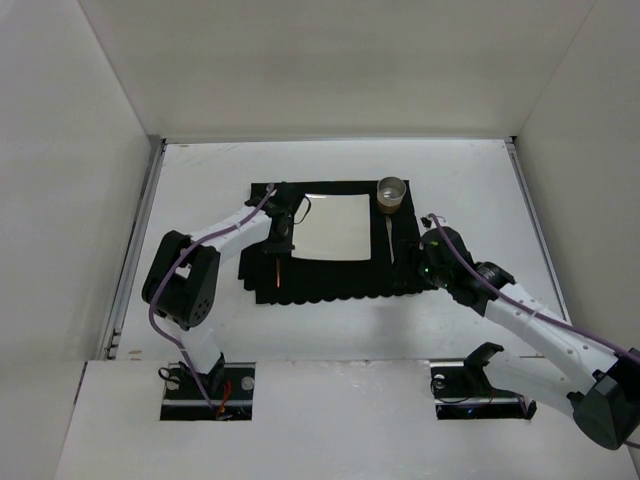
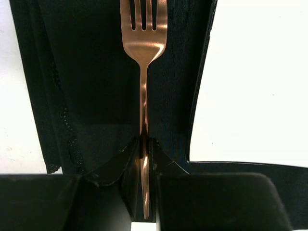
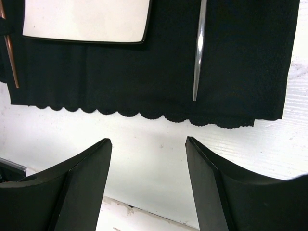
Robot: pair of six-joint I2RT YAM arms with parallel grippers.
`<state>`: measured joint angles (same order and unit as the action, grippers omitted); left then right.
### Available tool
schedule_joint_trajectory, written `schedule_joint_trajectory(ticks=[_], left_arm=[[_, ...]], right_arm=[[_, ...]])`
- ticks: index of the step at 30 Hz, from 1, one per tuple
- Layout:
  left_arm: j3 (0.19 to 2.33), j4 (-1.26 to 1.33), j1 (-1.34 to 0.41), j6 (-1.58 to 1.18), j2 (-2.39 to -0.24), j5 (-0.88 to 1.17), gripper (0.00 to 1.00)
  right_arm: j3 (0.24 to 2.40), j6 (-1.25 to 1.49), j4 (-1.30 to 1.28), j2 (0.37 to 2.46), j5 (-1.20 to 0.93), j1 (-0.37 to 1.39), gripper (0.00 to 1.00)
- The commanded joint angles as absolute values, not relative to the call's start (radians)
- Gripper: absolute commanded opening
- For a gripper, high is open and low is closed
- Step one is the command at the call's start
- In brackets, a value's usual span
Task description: Set the dinner table for one person
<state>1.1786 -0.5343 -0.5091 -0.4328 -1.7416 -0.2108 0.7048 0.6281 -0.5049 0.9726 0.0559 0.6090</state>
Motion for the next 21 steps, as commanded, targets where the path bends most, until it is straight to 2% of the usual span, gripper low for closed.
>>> schedule_joint_trajectory(ticks=[1,12,16,21], left_arm=[[1.169,-0.548,-0.519,-0.423,-1.747,-0.184,0.04],[1.109,-0.531,-0.522,-0.451,-1.738,-0.190,0.06],[1.112,-0.528,-0.521,-0.465,-1.729,-0.195,0.22],[1.112,-0.548,-0.510,-0.476,-1.657,-0.196,0.55]], right_arm=[[0.730,0.621,-0.479,0.973,0.055,0.604,0.69],[0.727,0.621,-0.474,0.982,0.051,0.604,0.70],[0.730,0.621,-0.476,0.985,0.051,0.608,0.76],[0.727,0.621,-0.479,0.979,0.052,0.608,0.83]])
